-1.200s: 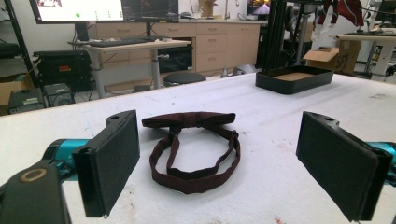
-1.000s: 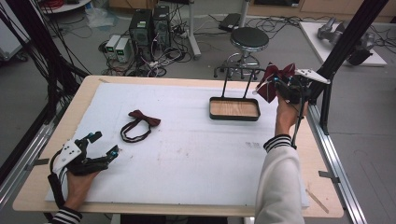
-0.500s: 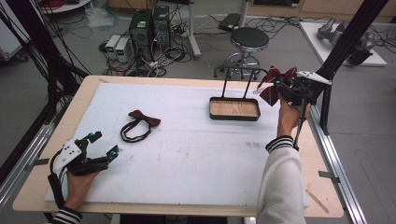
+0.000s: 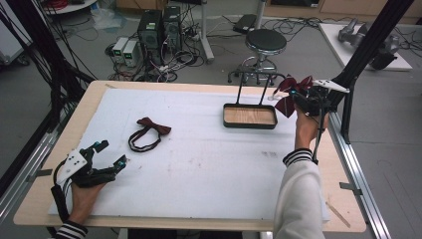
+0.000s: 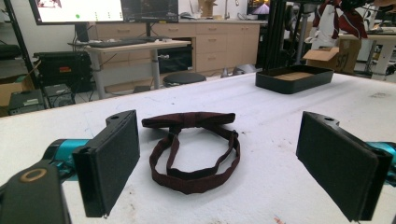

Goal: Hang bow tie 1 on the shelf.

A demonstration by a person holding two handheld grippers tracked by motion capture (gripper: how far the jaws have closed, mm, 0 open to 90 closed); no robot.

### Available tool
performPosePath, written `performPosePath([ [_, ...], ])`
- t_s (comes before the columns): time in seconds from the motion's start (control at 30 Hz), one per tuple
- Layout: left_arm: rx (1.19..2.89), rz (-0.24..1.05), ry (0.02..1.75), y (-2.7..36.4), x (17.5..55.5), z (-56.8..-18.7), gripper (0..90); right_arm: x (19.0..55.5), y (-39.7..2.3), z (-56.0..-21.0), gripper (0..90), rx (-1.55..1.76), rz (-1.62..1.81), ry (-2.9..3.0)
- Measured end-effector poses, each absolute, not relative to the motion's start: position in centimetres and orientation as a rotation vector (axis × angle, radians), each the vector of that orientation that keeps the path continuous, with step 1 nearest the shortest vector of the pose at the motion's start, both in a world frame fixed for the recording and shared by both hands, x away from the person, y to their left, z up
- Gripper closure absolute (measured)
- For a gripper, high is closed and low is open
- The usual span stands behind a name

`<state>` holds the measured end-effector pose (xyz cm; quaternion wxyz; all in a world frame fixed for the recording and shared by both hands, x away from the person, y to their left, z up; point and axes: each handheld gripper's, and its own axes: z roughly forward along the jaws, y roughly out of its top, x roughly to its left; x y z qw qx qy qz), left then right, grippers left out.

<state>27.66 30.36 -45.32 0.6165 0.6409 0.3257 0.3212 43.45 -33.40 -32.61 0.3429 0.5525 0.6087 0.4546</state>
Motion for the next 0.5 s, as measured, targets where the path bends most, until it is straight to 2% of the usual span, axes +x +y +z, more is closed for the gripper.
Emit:
performPosePath([
  [0.5,1.476,0.74,0.749,30.3,27.6,-45.3,13.8,43.3,-32.2,-33.2,67.2,1.41,1.149,1.685],
])
